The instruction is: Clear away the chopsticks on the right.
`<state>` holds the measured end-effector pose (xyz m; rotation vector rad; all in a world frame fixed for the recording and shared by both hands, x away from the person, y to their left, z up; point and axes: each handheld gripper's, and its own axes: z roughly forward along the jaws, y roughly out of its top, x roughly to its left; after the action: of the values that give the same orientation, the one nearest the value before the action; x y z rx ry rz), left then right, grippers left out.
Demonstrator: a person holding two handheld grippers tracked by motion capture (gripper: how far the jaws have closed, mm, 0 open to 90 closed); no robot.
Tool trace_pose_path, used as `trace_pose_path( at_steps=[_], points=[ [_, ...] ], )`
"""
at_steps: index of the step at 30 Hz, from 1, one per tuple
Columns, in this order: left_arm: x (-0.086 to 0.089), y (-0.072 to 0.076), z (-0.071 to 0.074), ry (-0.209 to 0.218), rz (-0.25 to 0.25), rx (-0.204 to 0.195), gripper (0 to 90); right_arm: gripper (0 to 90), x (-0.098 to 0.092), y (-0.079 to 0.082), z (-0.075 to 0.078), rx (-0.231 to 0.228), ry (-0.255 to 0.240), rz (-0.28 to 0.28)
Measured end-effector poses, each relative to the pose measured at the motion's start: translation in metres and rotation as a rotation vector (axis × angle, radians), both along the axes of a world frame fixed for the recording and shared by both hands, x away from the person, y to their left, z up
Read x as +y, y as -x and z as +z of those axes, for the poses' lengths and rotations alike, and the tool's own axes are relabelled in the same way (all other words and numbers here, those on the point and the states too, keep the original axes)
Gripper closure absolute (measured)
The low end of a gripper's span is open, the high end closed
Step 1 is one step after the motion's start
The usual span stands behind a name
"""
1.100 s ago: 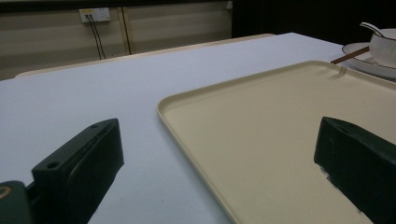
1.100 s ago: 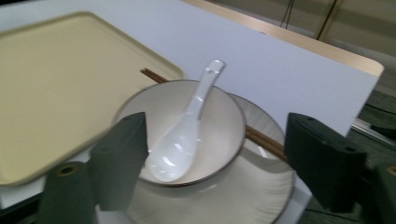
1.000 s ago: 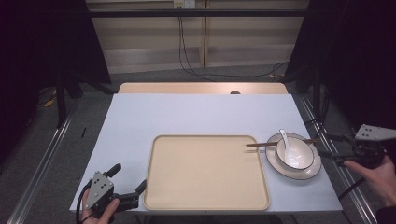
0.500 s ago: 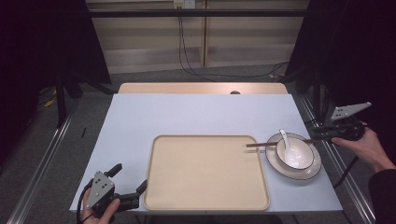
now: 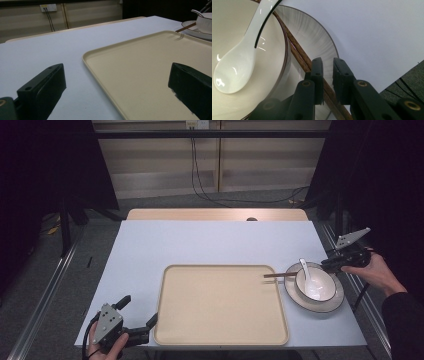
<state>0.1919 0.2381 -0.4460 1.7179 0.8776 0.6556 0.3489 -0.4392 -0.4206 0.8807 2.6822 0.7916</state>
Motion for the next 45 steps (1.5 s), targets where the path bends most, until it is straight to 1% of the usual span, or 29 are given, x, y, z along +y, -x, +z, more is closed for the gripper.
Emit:
trace_pose_path(
  at_steps=[1,2,3,4,6,7,10,11,12,14,15,17,19,22,24,26,27,29,31,32,33,34,35,37,38,40,42,44,45],
  points=[
    [0.000,0.000,0.000,0.002,-0.003,0.000,1.3,78.8,0.000,0.000,0.000,0.007,0.001,0.004],
    [0.001,0.000,0.000,-0.003,0.000,-0.003,1.4,78.8,0.000,0.001,0.000,0.007,0.007,-0.010],
    [0.001,0.000,0.000,0.001,-0.002,-0.002,1.4,78.7,0.000,0.002,0.000,0.027,0.003,-0.005],
    [0.001,0.000,0.000,0.003,-0.002,-0.001,1.4,78.6,0.000,0.002,-0.001,0.018,0.013,-0.005],
    [0.001,0.000,0.000,0.004,0.002,-0.003,1.4,78.7,0.000,0.002,-0.002,0.017,0.019,-0.009],
    [0.001,0.000,0.000,0.003,0.002,-0.002,1.4,78.9,0.000,0.002,-0.003,0.014,0.015,-0.012],
    [0.003,-0.001,0.000,0.029,-0.001,0.009,1.4,80.0,0.001,0.001,-0.004,0.018,0.014,-0.003],
    [0.004,-0.001,-0.001,0.028,0.006,0.011,1.7,80.3,0.001,0.001,-0.004,0.006,0.023,-0.002],
    [0.005,-0.001,-0.001,0.032,0.009,0.011,1.7,80.7,0.002,0.001,-0.005,0.013,0.021,-0.002],
    [0.005,0.000,-0.001,0.038,0.021,0.011,1.6,80.8,0.002,0.000,-0.005,0.007,0.025,-0.005],
    [0.006,0.000,-0.001,0.038,0.020,0.012,1.6,80.8,0.003,-0.001,-0.006,0.018,0.009,0.008],
    [0.005,0.000,-0.001,0.034,0.017,0.009,1.6,80.6,0.004,-0.001,-0.007,0.013,0.004,0.021],
    [0.005,0.000,-0.001,0.036,0.014,0.010,1.6,80.4,0.005,-0.001,-0.006,0.017,0.009,0.018],
    [0.005,-0.001,-0.001,0.034,0.015,0.010,1.6,79.4,0.006,-0.003,-0.007,0.017,0.006,0.033],
    [0.005,-0.001,-0.001,0.031,0.014,0.009,1.6,78.1,0.008,-0.004,-0.008,0.014,0.010,0.044],
    [0.005,-0.001,-0.001,0.031,0.013,0.010,1.6,76.3,0.011,-0.005,-0.010,0.002,0.027,0.054],
    [0.005,-0.001,-0.001,0.034,0.012,0.008,1.6,75.5,0.013,-0.007,-0.012,0.008,0.020,0.076],
    [0.005,0.000,-0.001,0.035,0.011,0.008,1.6,75.2,0.017,-0.008,-0.013,0.004,0.044,0.076],
    [0.005,0.000,-0.001,0.035,0.011,0.011,1.7,75.3,0.020,-0.010,-0.014,-0.006,0.053,0.095],
    [0.005,0.000,-0.001,0.036,0.010,0.011,1.7,75.4,0.021,-0.012,-0.016,-0.003,0.045,0.120],
    [0.005,0.000,-0.001,0.035,0.009,0.010,1.6,75.7,0.022,-0.012,-0.017,-0.007,0.052,0.122],
    [0.005,0.000,-0.001,0.035,0.008,0.010,1.6,76.9,0.023,-0.012,-0.017,-0.025,0.065,0.127],
    [0.005,0.000,-0.001,0.034,0.007,0.010,1.7,78.2,0.023,-0.013,-0.018,-0.032,0.052,0.138],
    [0.006,0.000,-0.001,0.035,0.005,0.010,1.7,82.1,0.024,-0.014,-0.021,-0.027,0.057,0.144],
    [0.006,0.000,-0.001,0.034,0.007,0.010,1.7,83.4,0.024,-0.014,-0.021,-0.039,0.070,0.144],
    [0.006,0.000,-0.001,0.034,0.009,0.011,1.7,84.0,0.024,-0.015,-0.023,-0.036,0.053,0.165],
    [0.005,0.000,-0.001,0.033,0.010,0.008,1.7,84.1,0.023,-0.015,-0.023,-0.038,0.053,0.166],
    [0.005,0.000,-0.001,0.030,0.006,0.007,1.7,84.2,0.023,-0.014,-0.022,-0.033,0.045,0.151],
    [0.005,0.000,0.000,0.027,0.009,0.007,1.7,84.2,0.022,-0.015,-0.022,-0.044,0.042,0.156]
  ],
)
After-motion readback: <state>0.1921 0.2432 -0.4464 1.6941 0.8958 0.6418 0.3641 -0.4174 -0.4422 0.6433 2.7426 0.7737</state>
